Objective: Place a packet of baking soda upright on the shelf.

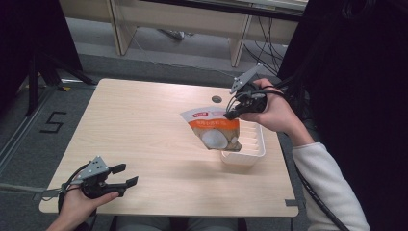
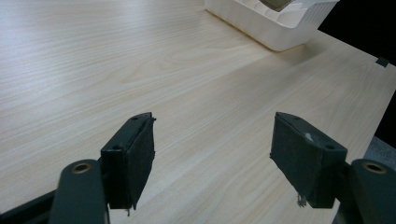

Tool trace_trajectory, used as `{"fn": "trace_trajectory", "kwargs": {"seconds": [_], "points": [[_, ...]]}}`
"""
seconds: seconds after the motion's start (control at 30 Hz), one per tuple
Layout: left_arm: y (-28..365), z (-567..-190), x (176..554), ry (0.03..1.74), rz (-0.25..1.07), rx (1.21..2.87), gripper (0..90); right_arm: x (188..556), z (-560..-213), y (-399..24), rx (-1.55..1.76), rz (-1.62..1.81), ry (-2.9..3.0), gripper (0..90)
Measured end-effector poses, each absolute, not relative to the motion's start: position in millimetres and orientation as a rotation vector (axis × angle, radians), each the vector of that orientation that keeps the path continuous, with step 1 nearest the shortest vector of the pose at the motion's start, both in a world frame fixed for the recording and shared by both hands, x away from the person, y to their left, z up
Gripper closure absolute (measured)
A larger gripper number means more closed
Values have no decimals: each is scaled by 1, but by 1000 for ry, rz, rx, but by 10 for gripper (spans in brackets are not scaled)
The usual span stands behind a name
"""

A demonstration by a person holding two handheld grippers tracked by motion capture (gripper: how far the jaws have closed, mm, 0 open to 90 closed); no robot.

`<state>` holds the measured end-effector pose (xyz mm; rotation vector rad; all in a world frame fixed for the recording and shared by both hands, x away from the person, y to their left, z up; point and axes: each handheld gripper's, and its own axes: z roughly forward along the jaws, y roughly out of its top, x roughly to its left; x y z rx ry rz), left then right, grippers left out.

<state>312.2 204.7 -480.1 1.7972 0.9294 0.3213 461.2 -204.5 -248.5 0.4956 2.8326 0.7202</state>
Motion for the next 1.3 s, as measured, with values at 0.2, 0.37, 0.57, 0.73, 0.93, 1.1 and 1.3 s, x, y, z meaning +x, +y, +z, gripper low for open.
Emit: {"fn": "trace_trajectory", "kwargs": {"seconds": [0.2,0.37,0.57,0.73,0.93,1.1,1.3], "points": [[206,-480,312,929,325,1808,295,460,-247,-215,538,708,2824,900],[205,-480,312,931,324,1805,295,461,-245,-223,535,699,2816,900],[204,-481,312,956,312,1791,295,462,-247,-233,571,687,2822,900],[203,-481,312,956,306,1788,295,464,-249,-238,573,665,2823,900],[204,-481,312,958,306,1788,295,465,-247,-243,577,674,2819,900],[204,-481,312,958,305,1788,295,464,-246,-245,601,657,2824,900],[203,-481,312,963,309,1785,293,466,-248,-250,583,644,2822,900]]}}
